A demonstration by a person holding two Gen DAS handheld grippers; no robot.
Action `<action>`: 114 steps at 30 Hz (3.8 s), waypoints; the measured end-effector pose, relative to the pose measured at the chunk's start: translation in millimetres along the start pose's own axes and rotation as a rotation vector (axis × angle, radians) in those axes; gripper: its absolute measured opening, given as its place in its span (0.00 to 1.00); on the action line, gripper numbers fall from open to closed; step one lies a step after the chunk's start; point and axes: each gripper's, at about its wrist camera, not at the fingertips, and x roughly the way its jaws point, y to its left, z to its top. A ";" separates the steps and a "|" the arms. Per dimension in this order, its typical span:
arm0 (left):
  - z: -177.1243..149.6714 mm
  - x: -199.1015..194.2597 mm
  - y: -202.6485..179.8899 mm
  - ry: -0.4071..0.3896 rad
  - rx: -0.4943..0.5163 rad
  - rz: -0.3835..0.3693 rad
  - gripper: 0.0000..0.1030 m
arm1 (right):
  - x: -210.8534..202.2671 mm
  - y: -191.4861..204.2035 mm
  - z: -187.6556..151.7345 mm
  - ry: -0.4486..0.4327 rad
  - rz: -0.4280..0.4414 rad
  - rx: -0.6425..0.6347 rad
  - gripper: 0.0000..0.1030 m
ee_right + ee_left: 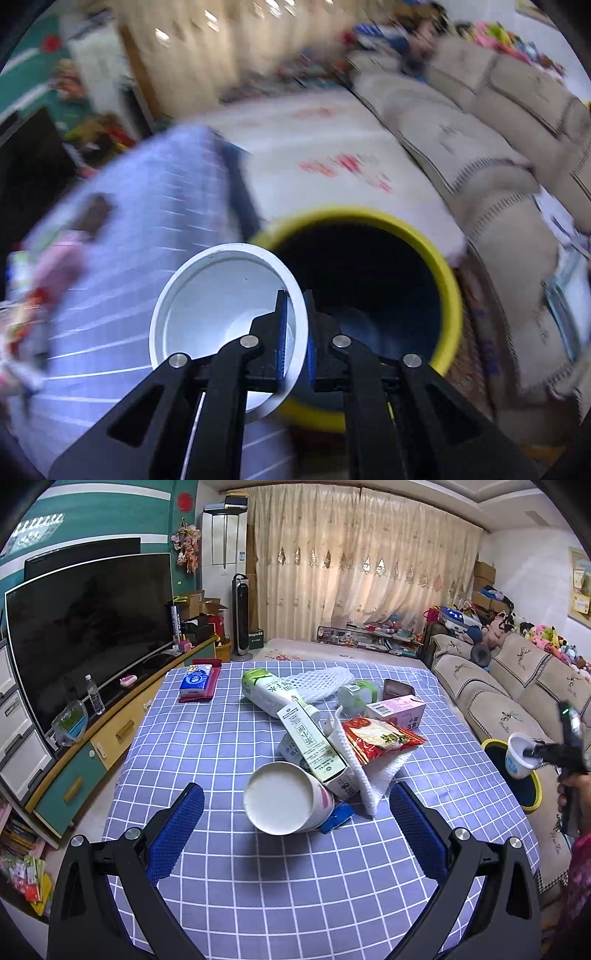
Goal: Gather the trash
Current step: 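Carry the bowl over the yellow-rimmed bin and open the right gripper, then grasp the white paper cup with pink dot with the left gripper, then carry the cup over the bin and open the left gripper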
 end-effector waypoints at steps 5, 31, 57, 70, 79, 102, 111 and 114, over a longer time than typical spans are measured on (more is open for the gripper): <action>3.9 5.8 -9.0 0.015 0.009 0.009 0.96 | 81.7 -24.7 -0.9 0.173 -0.135 -0.030 0.08; 5.3 46.3 5.4 0.074 0.001 0.077 0.96 | 41.4 12.7 -28.8 0.099 -0.103 -0.113 0.27; -1.1 97.0 30.2 0.150 -0.009 -0.064 0.61 | 29.1 36.7 -38.1 0.080 -0.026 -0.166 0.36; 3.3 32.8 18.2 0.100 0.091 -0.042 0.59 | 7.4 39.5 -40.6 0.037 0.015 -0.173 0.36; 26.3 9.9 -46.4 0.054 0.213 -0.203 0.60 | -21.4 25.1 -47.9 -0.031 0.033 -0.144 0.36; 53.4 182.2 -417.5 0.254 0.592 -0.571 0.61 | -73.3 -99.6 -72.9 -0.125 -0.006 0.054 0.39; 33.2 236.8 -456.3 0.317 0.610 -0.543 0.72 | -66.4 -104.5 -69.7 -0.112 -0.001 0.071 0.40; 35.2 241.1 -453.9 0.313 0.593 -0.540 0.82 | -66.8 -101.2 -69.1 -0.113 0.004 0.067 0.41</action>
